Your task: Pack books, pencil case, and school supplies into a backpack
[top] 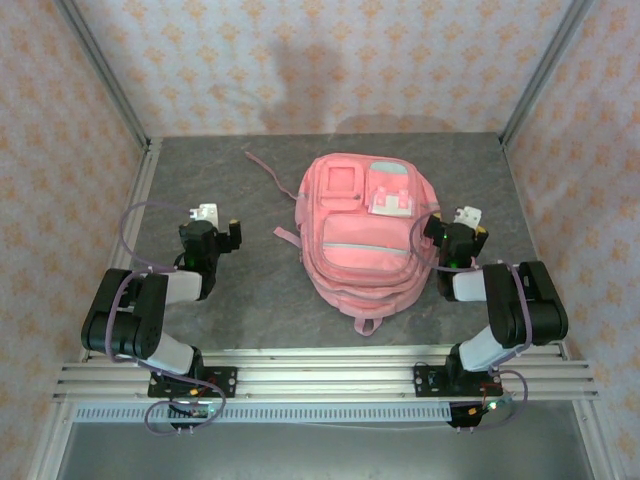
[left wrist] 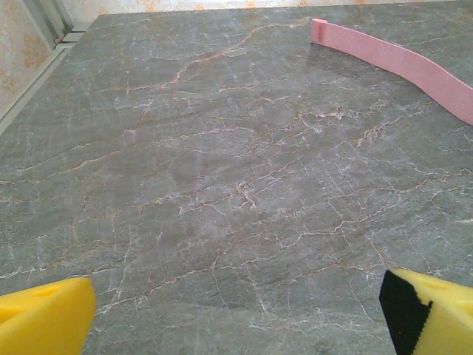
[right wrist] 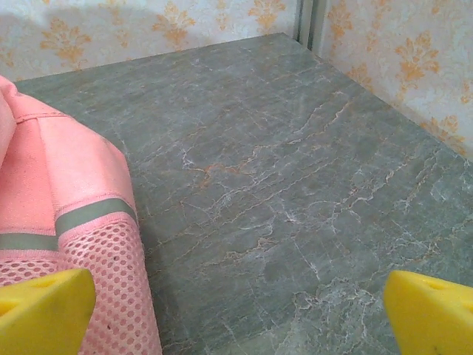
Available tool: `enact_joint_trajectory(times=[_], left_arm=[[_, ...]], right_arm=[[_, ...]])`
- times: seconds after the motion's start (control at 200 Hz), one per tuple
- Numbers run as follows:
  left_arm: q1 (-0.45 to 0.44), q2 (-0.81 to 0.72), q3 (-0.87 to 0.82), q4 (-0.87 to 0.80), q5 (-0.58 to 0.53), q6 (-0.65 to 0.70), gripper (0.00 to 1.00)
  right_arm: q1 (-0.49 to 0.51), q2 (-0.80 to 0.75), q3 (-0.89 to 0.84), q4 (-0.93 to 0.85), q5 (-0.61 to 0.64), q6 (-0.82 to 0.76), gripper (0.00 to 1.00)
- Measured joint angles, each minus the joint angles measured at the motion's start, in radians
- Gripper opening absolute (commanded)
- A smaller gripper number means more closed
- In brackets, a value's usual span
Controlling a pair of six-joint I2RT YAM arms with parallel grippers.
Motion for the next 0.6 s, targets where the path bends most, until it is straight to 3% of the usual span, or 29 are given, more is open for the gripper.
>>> enact_joint_trajectory(times=[0.6], left_arm=[[0.000, 0.000, 0.000, 0.000, 0.000, -0.002, 1.00]], right_arm=[[0.014, 0.000, 0.000, -0.005, -0.001, -0.008, 0.99]])
